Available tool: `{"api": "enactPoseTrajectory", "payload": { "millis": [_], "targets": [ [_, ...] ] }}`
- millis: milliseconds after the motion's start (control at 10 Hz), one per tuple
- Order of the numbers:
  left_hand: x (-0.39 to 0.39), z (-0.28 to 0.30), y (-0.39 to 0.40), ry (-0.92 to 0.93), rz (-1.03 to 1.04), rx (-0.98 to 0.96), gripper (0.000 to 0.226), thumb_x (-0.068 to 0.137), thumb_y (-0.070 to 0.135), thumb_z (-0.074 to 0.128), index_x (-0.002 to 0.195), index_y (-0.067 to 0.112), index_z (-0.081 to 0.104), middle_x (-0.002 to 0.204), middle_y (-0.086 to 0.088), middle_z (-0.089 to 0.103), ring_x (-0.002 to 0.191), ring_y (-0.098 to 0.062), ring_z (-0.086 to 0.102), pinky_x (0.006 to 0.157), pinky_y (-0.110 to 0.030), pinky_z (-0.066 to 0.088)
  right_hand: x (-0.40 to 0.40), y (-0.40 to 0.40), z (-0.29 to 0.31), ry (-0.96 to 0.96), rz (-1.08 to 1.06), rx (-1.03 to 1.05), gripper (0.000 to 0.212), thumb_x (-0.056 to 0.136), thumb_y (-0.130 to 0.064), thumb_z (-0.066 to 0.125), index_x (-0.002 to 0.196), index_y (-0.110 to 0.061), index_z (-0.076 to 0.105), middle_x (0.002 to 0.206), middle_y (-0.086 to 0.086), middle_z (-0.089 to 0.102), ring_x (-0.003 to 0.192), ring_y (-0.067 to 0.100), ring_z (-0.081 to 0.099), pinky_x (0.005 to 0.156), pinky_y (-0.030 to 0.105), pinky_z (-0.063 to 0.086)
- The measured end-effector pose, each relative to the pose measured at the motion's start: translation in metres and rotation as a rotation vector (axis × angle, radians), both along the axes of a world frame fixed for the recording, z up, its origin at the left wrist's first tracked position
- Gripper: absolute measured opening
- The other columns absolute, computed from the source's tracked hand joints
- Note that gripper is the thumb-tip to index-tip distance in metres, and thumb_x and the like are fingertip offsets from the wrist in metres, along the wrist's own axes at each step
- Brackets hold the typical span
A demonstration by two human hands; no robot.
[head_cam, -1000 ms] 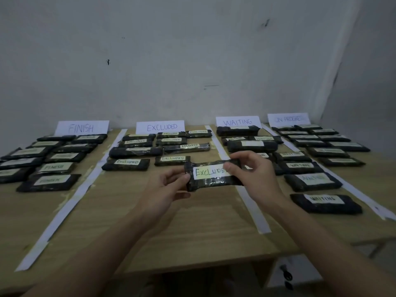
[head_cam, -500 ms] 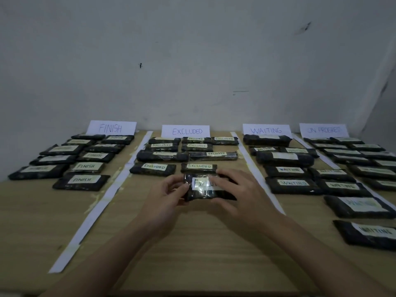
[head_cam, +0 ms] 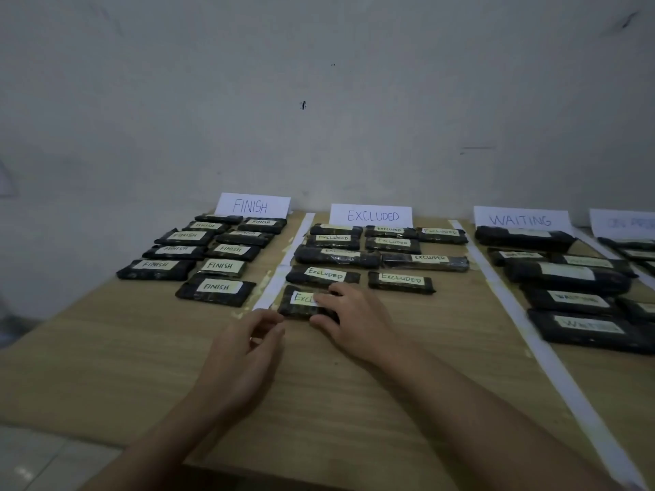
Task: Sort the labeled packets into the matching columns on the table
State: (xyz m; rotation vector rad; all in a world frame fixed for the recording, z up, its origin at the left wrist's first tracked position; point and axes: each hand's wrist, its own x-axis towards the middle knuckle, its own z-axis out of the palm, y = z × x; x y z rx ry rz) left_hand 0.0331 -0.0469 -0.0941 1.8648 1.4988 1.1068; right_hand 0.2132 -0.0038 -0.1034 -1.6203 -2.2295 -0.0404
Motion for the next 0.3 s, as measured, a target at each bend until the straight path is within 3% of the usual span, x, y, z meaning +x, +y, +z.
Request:
{"api": "enactPoseTrajectory", "payload": {
  "millis": [300],
  "targets": [
    [0.011, 0.003, 0.0, 0.054, -0.081, 0.006, 0.013, 0.089, 0.022, 0.057, 0.099, 0.025, 0.063, 0.094, 0.012, 0.064, 0.088, -0.003, 0.058, 0.071, -0.013, 0.042, 0.013, -0.015, 0.008, -0.019, -0.066, 0.036, 0.052, 0.093, -0.05, 0.038, 0.135, -0.02, 0.042, 0.138, 0.002, 0.044, 0.125, 0.02, 0.039, 0.097, 0.036, 0.037]
  ]
}}
